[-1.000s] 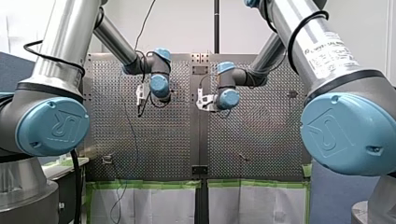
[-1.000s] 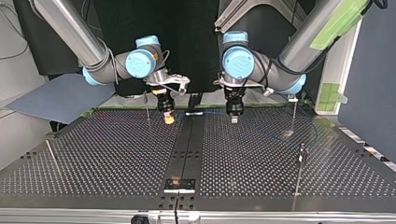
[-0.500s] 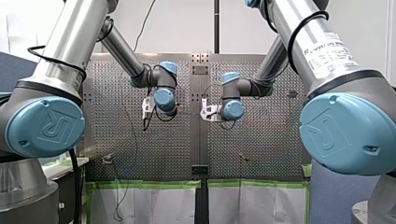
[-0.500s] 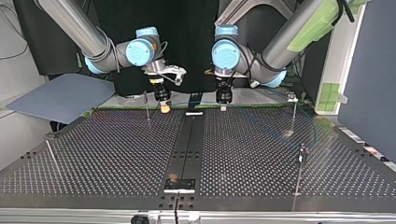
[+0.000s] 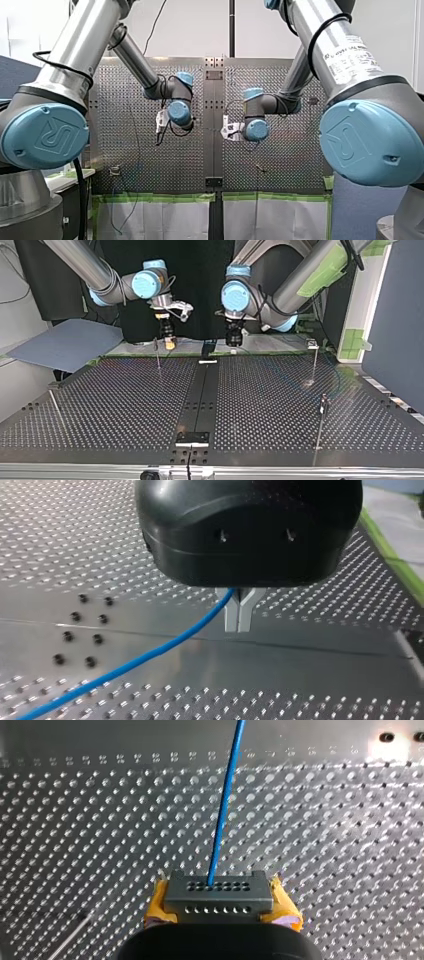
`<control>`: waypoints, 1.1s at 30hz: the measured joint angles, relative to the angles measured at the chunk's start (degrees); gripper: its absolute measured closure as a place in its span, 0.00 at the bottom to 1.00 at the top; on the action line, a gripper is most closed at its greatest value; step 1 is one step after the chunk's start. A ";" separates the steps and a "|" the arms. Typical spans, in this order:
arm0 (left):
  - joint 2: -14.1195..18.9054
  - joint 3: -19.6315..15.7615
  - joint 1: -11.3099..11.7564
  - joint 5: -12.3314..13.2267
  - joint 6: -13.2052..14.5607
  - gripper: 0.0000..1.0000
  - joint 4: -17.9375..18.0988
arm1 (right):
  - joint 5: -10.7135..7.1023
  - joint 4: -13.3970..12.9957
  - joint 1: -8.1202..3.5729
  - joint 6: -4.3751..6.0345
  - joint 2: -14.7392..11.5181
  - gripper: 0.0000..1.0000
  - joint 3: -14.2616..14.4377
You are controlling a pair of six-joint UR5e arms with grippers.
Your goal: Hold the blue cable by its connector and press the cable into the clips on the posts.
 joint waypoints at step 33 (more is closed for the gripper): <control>-10.06 2.17 -5.09 0.35 -4.25 1.00 8.74 | 0.09 -18.71 -8.46 2.36 5.83 1.00 16.24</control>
